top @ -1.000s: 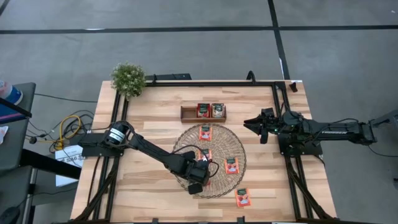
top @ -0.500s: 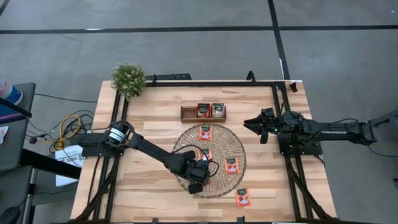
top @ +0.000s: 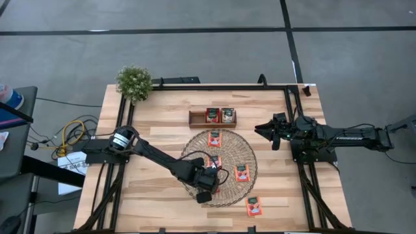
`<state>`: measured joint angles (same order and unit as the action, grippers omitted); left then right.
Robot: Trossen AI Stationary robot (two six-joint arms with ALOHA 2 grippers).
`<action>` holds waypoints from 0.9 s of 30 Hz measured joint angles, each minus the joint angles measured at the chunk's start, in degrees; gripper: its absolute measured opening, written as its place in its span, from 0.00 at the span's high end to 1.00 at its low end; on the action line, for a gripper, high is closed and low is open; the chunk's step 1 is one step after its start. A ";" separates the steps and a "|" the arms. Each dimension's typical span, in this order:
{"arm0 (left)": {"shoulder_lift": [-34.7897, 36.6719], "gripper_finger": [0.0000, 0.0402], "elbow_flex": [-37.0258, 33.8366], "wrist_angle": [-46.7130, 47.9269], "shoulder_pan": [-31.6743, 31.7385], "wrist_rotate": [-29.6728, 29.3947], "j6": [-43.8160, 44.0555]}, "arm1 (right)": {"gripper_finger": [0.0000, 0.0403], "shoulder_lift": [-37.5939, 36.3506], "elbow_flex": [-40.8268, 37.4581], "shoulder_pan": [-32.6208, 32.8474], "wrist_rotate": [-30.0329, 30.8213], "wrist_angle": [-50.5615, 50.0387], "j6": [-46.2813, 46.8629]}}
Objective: Pick & Place Tea
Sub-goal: Put the red tea bag into the middle section of the wooden organizer
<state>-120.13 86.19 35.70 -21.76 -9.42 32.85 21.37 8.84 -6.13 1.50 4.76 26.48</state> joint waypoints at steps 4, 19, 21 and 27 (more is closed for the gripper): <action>0.37 1.00 0.00 0.20 0.00 0.14 -0.21 | 0.76 0.00 0.00 0.02 0.02 -0.05 0.00; 0.37 1.00 0.00 1.91 0.02 -1.92 -0.88 | 0.76 0.00 0.00 0.00 0.02 -0.03 -0.02; 0.37 1.00 0.00 1.89 0.00 -0.60 -0.60 | 0.76 0.00 0.00 0.01 0.02 -0.03 -0.02; 0.37 1.00 0.00 1.89 -0.02 1.44 -1.02 | 0.76 0.00 0.00 0.02 0.02 -0.03 -0.11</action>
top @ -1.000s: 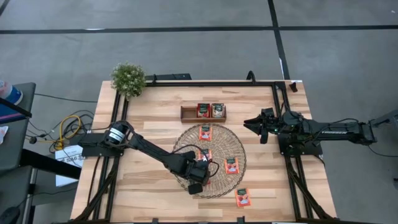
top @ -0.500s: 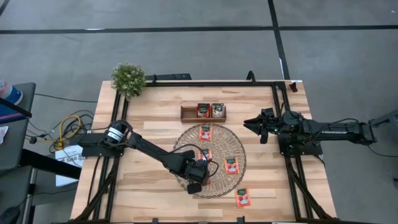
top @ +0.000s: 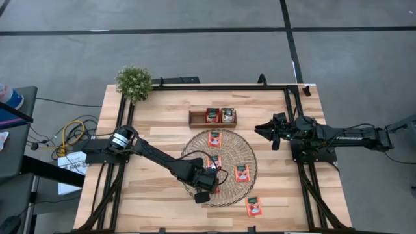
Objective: Pick & Place Tea
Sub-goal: Put the red tea bag into the middle section of the wooden organizer
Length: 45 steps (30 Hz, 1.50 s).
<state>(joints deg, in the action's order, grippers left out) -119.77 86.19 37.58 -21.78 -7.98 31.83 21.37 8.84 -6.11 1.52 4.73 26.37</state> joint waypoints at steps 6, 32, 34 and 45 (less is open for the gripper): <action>0.00 0.99 0.00 -0.01 0.02 1.73 -2.00 | 0.76 0.00 0.00 -0.01 0.00 0.00 0.00; 0.02 0.63 5.60 1.82 0.20 -6.46 -3.12 | 0.76 0.00 0.00 -0.02 0.00 0.00 -1.38; 0.09 0.63 5.79 1.94 0.26 -7.95 -4.17 | 0.76 0.00 0.00 0.00 0.00 0.00 -1.38; -2.10 0.63 5.64 5.14 0.57 -5.16 -3.65 | 0.76 0.00 0.00 0.00 -0.02 0.04 -1.46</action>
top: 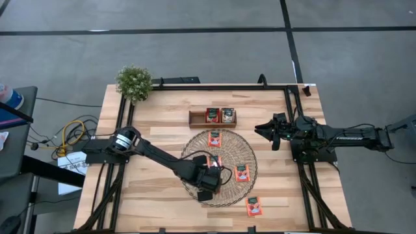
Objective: Pick & Place Tea
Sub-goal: Put the red tea bag into the middle section of the wooden organizer
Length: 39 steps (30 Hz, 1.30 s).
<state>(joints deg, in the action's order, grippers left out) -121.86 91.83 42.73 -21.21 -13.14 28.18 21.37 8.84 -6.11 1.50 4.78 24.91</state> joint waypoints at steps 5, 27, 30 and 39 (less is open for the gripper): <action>-1.31 0.63 -0.04 1.02 0.40 -0.15 1.09 | 0.76 -0.01 0.00 -0.01 0.02 0.29 -0.03; -3.58 0.87 0.11 1.72 0.60 1.90 0.81 | 0.76 -0.07 0.00 -0.02 0.02 0.37 -0.05; -3.61 0.95 0.07 1.75 0.61 1.81 0.24 | 0.76 -0.07 0.00 -0.02 0.01 0.37 -0.05; -3.45 1.00 0.00 1.66 0.63 1.82 -0.56 | 0.76 -0.07 0.00 -0.02 0.02 0.37 -0.05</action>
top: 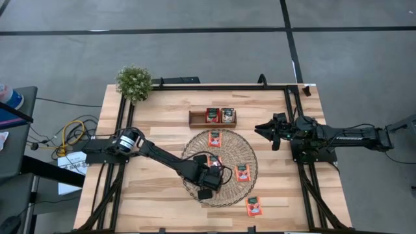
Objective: Pick & Place Tea
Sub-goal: Put the red tea bag into the middle section of the wooden organizer
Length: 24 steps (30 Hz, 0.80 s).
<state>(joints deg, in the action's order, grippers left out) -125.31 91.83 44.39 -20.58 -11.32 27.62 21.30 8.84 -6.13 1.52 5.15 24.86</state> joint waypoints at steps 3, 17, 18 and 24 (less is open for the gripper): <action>0.77 1.00 -0.15 0.10 0.00 0.01 0.01 | 0.76 0.00 0.00 0.00 0.00 0.00 0.00; 9.53 1.00 -0.17 2.68 0.00 1.21 3.16 | 0.76 0.00 0.00 0.02 0.00 0.02 0.02; 10.44 1.00 -0.09 2.68 -0.01 1.08 3.19 | 0.76 0.00 0.00 0.00 0.00 0.02 0.04; 14.34 1.00 3.41 7.31 1.05 -5.52 -0.06 | 0.76 0.00 0.00 0.00 0.00 0.02 0.07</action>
<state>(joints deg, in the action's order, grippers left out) -110.98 95.24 51.70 -19.52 -16.84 27.56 21.30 8.84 -6.13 1.52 5.17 24.93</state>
